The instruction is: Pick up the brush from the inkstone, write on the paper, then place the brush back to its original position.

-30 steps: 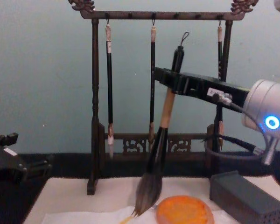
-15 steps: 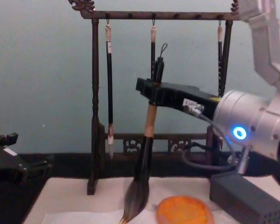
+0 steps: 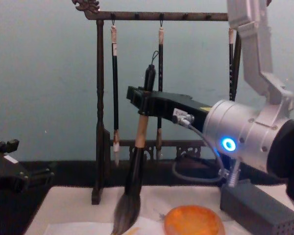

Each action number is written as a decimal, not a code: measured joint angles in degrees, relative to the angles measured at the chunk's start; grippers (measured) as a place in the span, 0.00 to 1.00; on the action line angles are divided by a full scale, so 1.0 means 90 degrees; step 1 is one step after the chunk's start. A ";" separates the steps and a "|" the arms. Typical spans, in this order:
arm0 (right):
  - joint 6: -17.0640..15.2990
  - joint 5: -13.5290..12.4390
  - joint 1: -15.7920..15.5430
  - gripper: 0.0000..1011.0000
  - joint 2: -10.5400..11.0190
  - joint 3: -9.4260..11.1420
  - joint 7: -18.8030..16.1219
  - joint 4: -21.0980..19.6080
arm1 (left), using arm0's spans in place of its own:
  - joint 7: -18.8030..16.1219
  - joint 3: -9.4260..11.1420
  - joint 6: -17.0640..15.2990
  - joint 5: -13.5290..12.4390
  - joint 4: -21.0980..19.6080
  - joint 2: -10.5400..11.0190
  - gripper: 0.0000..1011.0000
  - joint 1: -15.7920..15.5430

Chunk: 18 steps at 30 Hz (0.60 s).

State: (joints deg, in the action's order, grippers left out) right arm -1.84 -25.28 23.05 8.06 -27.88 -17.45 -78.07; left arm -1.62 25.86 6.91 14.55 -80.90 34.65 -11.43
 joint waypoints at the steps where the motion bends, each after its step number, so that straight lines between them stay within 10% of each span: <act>1: 0.0004 0.0021 0.0008 0.17 -0.0041 0.0000 -0.0021 0.0037 | 0.0000 0.0000 0.0000 -0.0001 0.0000 0.0000 0.99 0.0000; 18: 0.0080 0.0149 0.0046 0.17 -0.0325 -0.0049 -0.0302 0.0360 | 0.0000 0.0000 0.0000 0.0000 0.0000 0.0000 0.99 0.0000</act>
State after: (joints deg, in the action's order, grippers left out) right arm -1.12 -23.94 23.46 5.13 -28.32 -20.17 -74.83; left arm -1.62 25.86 6.91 14.55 -80.90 34.65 -11.43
